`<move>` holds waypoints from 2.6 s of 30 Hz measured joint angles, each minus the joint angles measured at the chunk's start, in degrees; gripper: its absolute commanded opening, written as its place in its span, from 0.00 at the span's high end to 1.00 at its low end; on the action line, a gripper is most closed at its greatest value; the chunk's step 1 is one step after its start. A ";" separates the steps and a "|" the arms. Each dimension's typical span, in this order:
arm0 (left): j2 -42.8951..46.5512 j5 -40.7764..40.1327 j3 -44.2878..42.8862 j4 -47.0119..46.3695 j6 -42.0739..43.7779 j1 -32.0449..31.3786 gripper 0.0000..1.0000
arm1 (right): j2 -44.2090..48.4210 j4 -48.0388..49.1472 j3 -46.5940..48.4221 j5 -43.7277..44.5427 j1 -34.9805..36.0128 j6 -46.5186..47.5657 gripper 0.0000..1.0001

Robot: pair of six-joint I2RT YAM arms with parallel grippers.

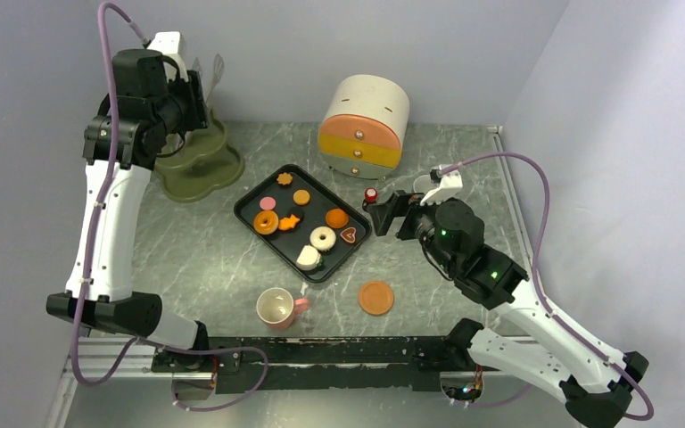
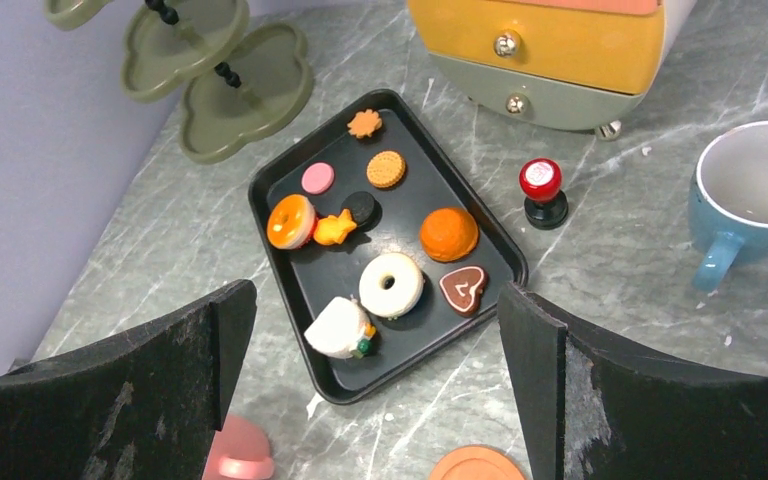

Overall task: Serve the afternoon tea
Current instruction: Pick up the desert from the tray.

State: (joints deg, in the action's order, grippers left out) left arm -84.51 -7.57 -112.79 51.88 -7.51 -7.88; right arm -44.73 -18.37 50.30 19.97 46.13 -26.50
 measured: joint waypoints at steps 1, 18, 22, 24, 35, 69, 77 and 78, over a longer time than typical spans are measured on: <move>0.48 -0.17 0.31 0.61 0.22 -0.83 0.49 | 0.02 -0.02 0.13 0.15 0.00 0.04 0.05; 6.69 -0.79 22.60 5.25 1.60 -12.68 0.49 | -0.48 -0.11 0.66 2.43 0.00 0.87 0.05; 5.70 -0.74 26.56 5.16 1.27 -15.56 0.49 | -1.64 -0.07 1.14 2.78 0.00 0.96 0.05; 5.68 -0.11 28.96 4.98 0.98 -16.44 0.49 | -2.05 -0.02 1.22 2.75 0.00 1.07 0.05; 4.96 -0.15 35.45 7.52 -2.32 -20.11 0.51 | -1.70 0.52 1.57 2.51 0.00 1.27 0.05; -2.10 -8.79 42.75 6.40 -6.43 -26.10 0.54 | -0.72 0.48 1.38 2.51 0.00 1.49 0.05; -6.12 -11.02 42.75 4.76 -6.21 -26.21 0.52 | 0.48 0.46 0.98 2.99 0.00 1.53 0.05; -6.38 -11.23 42.75 4.68 -6.19 -26.27 0.52 | 0.55 0.48 0.98 3.04 0.00 1.53 0.05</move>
State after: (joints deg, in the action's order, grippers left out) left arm -90.89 -18.81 -70.04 56.55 -13.69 -34.15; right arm -44.18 -17.89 51.29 23.00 46.13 -24.97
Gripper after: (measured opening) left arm 0.474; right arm 0.949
